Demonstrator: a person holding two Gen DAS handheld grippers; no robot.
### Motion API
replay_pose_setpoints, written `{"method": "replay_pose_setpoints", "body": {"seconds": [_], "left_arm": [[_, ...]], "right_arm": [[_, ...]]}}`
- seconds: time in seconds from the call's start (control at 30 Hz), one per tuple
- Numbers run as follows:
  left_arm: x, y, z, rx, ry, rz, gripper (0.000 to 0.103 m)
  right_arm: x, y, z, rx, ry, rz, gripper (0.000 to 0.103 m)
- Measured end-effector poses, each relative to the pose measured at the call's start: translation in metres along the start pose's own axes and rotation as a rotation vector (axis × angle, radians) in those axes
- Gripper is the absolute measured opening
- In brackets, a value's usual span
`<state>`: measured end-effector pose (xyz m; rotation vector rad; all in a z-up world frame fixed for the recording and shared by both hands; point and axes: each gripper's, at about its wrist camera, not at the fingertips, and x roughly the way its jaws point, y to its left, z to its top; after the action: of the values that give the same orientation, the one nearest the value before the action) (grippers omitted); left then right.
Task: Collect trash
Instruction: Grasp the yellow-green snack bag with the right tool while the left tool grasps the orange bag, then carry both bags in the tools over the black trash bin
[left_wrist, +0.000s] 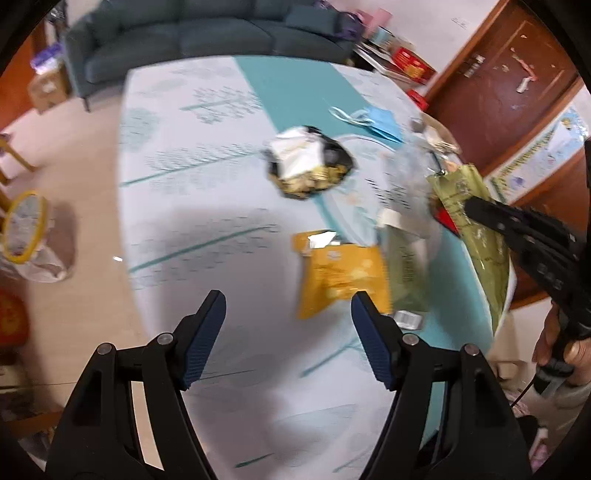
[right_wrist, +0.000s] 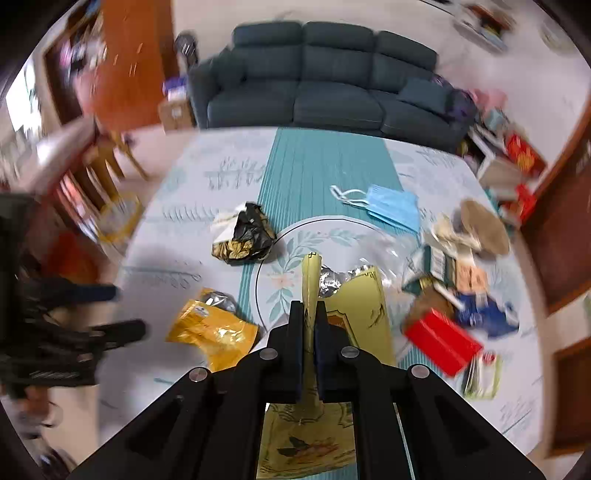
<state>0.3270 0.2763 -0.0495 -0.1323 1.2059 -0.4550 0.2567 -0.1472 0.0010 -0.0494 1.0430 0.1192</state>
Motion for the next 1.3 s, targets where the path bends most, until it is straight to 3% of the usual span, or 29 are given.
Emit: {"method": "replay_pose_setpoints", "body": {"seconds": [0.17,0.33,0.43,0.5,0.6,0.77,0.93,1.3], "left_arm": [[0.031,-0.011,0.017,-0.008,0.107,-0.06,0.068],[0.064,-0.007,0.028,-0.099,0.186,-0.101,0.067],[0.072,-0.011,0.03,-0.108,0.197,-0.108,0.045],[0.078,-0.016,0.028,-0.101,0.209,-0.108,0.017],[0.081,-0.019,0.026,-0.117,0.213,-0.115,0.005],[0.07,-0.023,0.019,-0.141,0.149,-0.088,0.0],[0.034,-0.032,0.011,-0.117,0.044,-0.087,0.0],[-0.029,-0.09,-0.006,0.001,-0.039,-0.174,0.0]], "right_arm": [[-0.036,-0.043,-0.027,0.171,-0.044,0.095,0.005],[-0.061,-0.074,-0.054,0.3,-0.08,0.172,0.005],[-0.074,-0.088,-0.071,0.354,-0.099,0.195,0.005],[-0.082,-0.096,-0.082,0.382,-0.114,0.208,0.005],[-0.09,-0.104,-0.097,0.417,-0.135,0.218,0.005],[-0.106,-0.112,-0.123,0.461,-0.185,0.228,0.005],[-0.129,-0.114,-0.147,0.485,-0.254,0.221,0.005],[-0.164,-0.124,-0.21,0.559,-0.313,0.216,0.005]]}}
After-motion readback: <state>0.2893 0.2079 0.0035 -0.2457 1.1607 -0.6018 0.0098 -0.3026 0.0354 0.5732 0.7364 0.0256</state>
